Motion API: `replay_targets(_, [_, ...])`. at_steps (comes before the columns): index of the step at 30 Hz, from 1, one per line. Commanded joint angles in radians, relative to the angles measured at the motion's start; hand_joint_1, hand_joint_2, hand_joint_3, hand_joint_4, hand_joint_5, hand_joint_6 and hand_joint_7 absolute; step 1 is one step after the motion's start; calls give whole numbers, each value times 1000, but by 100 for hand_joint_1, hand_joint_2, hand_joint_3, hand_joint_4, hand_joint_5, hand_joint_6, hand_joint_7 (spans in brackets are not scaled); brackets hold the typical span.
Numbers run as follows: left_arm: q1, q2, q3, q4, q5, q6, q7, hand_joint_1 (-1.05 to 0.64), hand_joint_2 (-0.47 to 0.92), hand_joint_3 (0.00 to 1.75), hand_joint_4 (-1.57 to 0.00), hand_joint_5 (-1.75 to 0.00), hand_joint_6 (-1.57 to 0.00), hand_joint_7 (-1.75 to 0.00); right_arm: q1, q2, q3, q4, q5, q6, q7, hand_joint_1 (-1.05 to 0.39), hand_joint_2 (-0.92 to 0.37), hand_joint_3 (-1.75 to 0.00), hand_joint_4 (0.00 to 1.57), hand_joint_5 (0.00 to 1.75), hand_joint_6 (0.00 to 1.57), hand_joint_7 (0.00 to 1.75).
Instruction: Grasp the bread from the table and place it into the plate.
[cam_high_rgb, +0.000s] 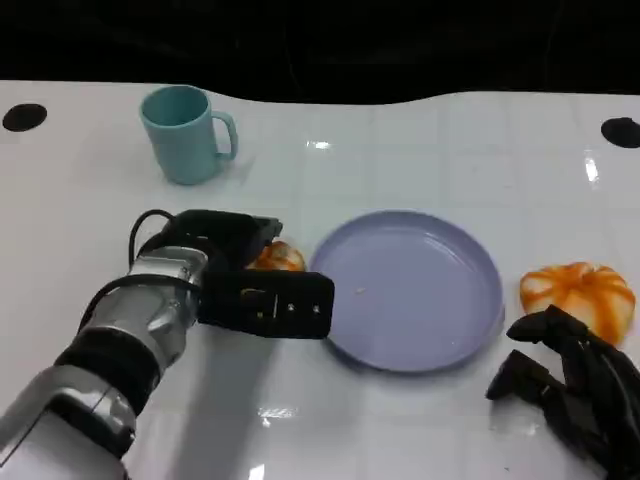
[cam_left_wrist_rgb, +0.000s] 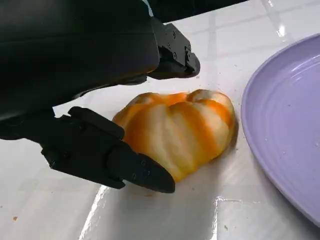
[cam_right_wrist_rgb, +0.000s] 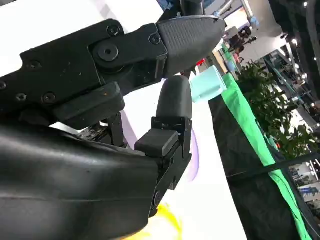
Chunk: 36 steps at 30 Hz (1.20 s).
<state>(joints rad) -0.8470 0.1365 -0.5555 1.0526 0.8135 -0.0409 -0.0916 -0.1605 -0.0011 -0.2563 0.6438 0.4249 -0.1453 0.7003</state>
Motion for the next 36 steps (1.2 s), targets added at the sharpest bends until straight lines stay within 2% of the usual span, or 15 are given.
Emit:
replay_targets(1, [-42, -7, -10, 93, -29, -44, -5, -49, 83, 1, -16, -9, -25, -2, 19, -8, 0, -6, 0, -2, -7, -54, -92, -15, 64, 157, 64, 117])
replay_targets(9, [-54, -21, -43, 193, -36, -104, 9, -34, 91, 2, -28, -11, -34, -3, 28, -7, 5, -21, -5, 0, -21, -55, -92, -16, 64, 157, 65, 117])
replay_targets(12, [-51, -25, -37, 216, -47, -111, 48, -31, 92, 6, -49, -20, -45, -7, 28, -6, 1, -20, 5, 3, -11, -53, -92, -16, 64, 156, 65, 117])
replay_targets(14, [-51, -27, -46, 227, -37, -103, 100, -31, 92, 7, -52, -21, -47, -7, 29, -6, 2, -21, 5, 2, -11, -53, -92, -17, 64, 156, 65, 117])
replay_targets(16, [-52, -29, -58, 238, -22, -92, 163, -31, 92, 18, -79, -64, -87, -9, 30, -6, 2, -22, 3, 0, -13, -54, -92, -16, 64, 156, 65, 116])
replay_targets(17, [-52, -30, -58, 243, -22, -87, 197, -31, 92, 19, -81, -72, -92, -9, 30, -6, 2, -22, 3, -1, -13, -54, -92, -16, 64, 156, 65, 116])
replay_targets(18, [-52, -30, -57, 247, -24, -86, 216, -30, 92, 21, -79, -115, -102, -20, 29, -6, 2, -21, 3, -1, -12, -54, -92, -16, 64, 156, 65, 116])
replay_targets(19, [-52, -31, -57, 250, -26, -85, 230, -30, 92, 21, -73, -148, -99, -46, 29, -6, 2, -21, 3, -1, -12, -54, -92, -16, 64, 156, 65, 116])
replay_targets(21, [-50, -25, -62, 253, -22, -88, 273, -31, 92, 27, -70, -167, -88, -62, 28, -8, 2, -19, 0, -4, -15, -54, -92, -16, 64, 156, 66, 116])
replay_targets(23, [-48, -13, -78, 254, -9, -102, 309, -31, 92, 33, -68, -173, -82, -66, 27, -8, 1, -19, 0, -2, -19, -54, -92, -16, 65, 156, 66, 115])
replay_targets(25, [-44, 2, -96, 253, 5, -115, 341, -30, 92, 39, -73, -174, -73, -93, 26, -7, 0, -19, -1, 1, -24, -54, -92, -16, 65, 155, 67, 115])
replay_targets(30, [-37, 17, -77, 247, -17, -137, 387, -28, 92, 33, -74, -175, -70, -101, 20, -8, -3, -8, 5, 0, -18, -54, -92, -15, 66, 155, 67, 115])
replay_targets(31, [-33, 20, -63, 243, -29, -147, 403, -27, 92, 30, -77, -175, -64, -144, 19, -8, -4, -5, 8, 2, -13, -54, -92, -14, 66, 155, 66, 115])
replay_targets(32, [-30, 22, -54, 240, -38, -154, 414, -27, 92, 29, -79, -175, -61, -159, 18, -9, -5, -3, 10, 2, -10, -53, -92, -14, 66, 155, 66, 115])
replay_targets(36, [-25, 29, -15, 224, -75, -178, 459, -24, 92, 33, -80, -175, -55, -174, 15, -10, -8, -8, 18, 23, -5, -52, -92, -14, 65, 154, 65, 115])
